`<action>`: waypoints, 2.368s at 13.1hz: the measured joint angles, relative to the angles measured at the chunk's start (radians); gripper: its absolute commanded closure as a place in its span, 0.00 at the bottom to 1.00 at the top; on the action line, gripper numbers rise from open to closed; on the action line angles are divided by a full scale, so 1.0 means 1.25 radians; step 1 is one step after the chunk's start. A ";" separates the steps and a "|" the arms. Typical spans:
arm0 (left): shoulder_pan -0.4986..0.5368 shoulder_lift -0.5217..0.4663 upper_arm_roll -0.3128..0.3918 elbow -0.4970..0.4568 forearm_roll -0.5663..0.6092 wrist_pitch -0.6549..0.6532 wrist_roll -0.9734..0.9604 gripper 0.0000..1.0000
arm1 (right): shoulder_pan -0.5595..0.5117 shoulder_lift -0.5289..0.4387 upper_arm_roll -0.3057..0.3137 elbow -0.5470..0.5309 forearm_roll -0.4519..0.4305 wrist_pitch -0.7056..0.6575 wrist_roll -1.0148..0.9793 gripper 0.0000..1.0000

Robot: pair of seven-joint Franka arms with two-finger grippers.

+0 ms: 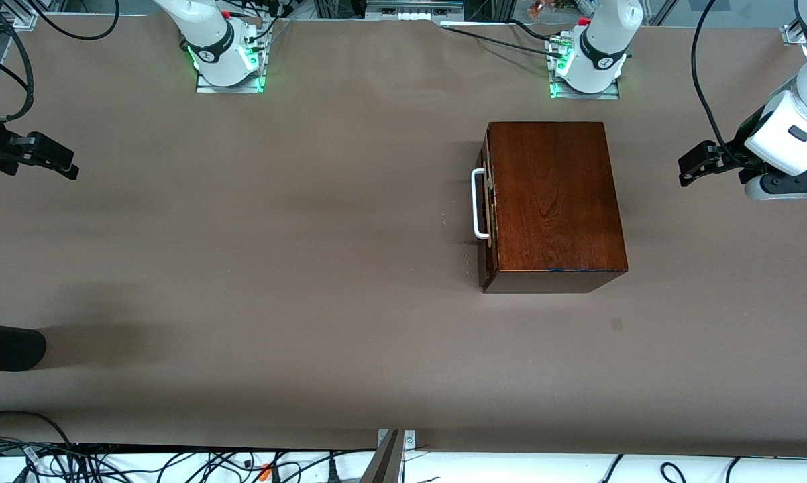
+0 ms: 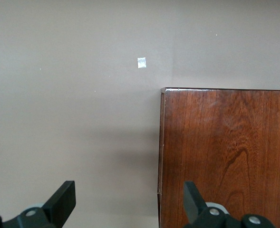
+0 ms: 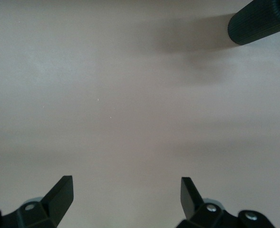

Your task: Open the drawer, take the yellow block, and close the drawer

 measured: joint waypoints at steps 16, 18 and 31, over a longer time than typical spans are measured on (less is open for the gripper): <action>-0.006 0.004 -0.009 0.003 0.000 -0.052 0.001 0.00 | 0.000 0.000 0.000 0.000 0.000 0.000 0.000 0.00; -0.007 0.013 -0.011 0.003 0.000 -0.075 0.014 0.00 | 0.000 0.000 0.000 0.000 0.000 0.000 0.000 0.00; -0.194 0.251 -0.229 0.003 -0.009 0.195 -0.275 0.00 | 0.000 0.000 0.000 0.001 0.000 -0.001 0.000 0.00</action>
